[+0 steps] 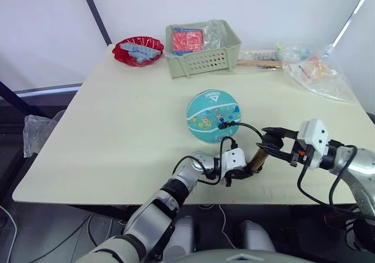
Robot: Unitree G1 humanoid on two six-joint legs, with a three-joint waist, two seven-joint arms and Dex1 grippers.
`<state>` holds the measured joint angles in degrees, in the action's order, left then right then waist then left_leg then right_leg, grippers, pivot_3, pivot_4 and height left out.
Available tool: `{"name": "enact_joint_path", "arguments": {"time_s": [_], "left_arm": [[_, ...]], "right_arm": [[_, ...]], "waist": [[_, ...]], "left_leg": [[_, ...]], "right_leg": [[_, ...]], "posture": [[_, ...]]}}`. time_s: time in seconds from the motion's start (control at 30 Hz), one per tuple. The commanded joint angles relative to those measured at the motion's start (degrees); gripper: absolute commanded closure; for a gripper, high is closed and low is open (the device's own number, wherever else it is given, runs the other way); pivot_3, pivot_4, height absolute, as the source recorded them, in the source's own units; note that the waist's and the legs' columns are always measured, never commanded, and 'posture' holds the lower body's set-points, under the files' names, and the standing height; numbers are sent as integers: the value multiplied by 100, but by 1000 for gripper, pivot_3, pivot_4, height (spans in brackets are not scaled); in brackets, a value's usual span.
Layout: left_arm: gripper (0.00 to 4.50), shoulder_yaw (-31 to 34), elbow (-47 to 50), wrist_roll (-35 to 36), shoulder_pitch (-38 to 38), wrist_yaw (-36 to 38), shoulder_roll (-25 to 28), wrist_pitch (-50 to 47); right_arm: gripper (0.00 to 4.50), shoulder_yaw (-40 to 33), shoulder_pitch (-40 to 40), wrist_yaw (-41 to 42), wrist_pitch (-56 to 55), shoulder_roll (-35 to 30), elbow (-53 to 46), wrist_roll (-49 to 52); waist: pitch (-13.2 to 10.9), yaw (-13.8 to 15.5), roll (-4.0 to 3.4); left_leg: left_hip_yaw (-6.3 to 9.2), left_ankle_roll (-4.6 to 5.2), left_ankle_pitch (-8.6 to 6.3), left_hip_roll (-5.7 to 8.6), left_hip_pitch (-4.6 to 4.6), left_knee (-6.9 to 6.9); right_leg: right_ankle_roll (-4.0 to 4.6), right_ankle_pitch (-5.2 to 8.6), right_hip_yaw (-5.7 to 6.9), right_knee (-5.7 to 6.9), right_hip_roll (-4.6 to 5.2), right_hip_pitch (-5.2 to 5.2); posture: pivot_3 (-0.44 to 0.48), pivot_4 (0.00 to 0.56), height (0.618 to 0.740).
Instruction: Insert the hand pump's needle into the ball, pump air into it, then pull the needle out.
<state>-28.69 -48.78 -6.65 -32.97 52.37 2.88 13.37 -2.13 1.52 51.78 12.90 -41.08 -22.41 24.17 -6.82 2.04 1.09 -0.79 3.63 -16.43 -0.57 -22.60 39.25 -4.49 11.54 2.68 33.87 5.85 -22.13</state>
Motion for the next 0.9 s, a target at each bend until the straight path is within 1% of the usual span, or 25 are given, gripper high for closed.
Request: {"name": "enact_joint_path", "arguments": {"time_s": [0.03,0.23,0.33,0.4,0.43,0.57,0.6,0.67,0.9], "left_arm": [[3415,-121,-651,-389,250,-98,172,-317],[3415,-121,-657,-390,245,-89,185,-318],[3415,-135,-672,-403,242,-65,195,-296],[3415,-135,-684,-407,238,-58,195,-285],[3415,-134,-692,-408,234,-57,193,-280],[3415,-131,-711,-414,234,-52,195,-263],[3415,-128,-712,-418,237,-51,198,-261],[3415,-122,-713,-426,243,-44,205,-255],[3415,-111,-753,-445,218,-34,207,-238]], "right_arm": [[2906,150,-94,83,152,5,187,-62],[2906,-256,239,203,354,-189,-73,337],[2906,-776,808,396,581,-495,-269,942],[2907,-964,1034,433,739,-626,-309,1179],[2907,-1040,1140,444,815,-689,-311,1274],[2907,-1440,1680,481,1210,-990,-290,1787],[2907,-1506,1759,495,1271,-1053,-279,1855],[2907,-1630,1902,521,1388,-1189,-244,1983],[2907,-1941,2363,510,1764,-1561,-150,2399]], "waist": [[0,-4,0],[-5,-2,-7],[-7,3,-7],[-59,22,-51],[-60,25,-48],[-77,11,-57],[-85,10,-64],[-92,12,-55],[-111,7,-57]], "left_leg": [[0,0,0,0,1,-1],[-7,0,0,1,-7,-4],[-9,0,0,1,-19,-5],[-11,0,0,1,-30,-7],[-23,19,10,3,-43,-9],[-36,20,11,5,-42,-10],[-39,18,10,6,-42,-9],[-41,5,3,8,-42,-9],[-40,4,2,8,-44,-10]], "right_leg": [[1,0,-11,0,-3,-1],[3,-2,-45,0,3,-15],[30,-18,-55,1,5,-28],[35,-21,-57,2,5,-38],[48,-29,-53,3,9,-57],[47,-30,-46,2,17,-58],[46,-31,-48,2,20,-58],[45,-31,-49,2,23,-58],[45,-31,-64,1,25,-61]], "posture": [[0,150,738],[0,150,738],[0,150,738],[0,150,738],[0,150,738],[0,150,738],[0,150,738],[0,150,738],[0,150,738]]}}
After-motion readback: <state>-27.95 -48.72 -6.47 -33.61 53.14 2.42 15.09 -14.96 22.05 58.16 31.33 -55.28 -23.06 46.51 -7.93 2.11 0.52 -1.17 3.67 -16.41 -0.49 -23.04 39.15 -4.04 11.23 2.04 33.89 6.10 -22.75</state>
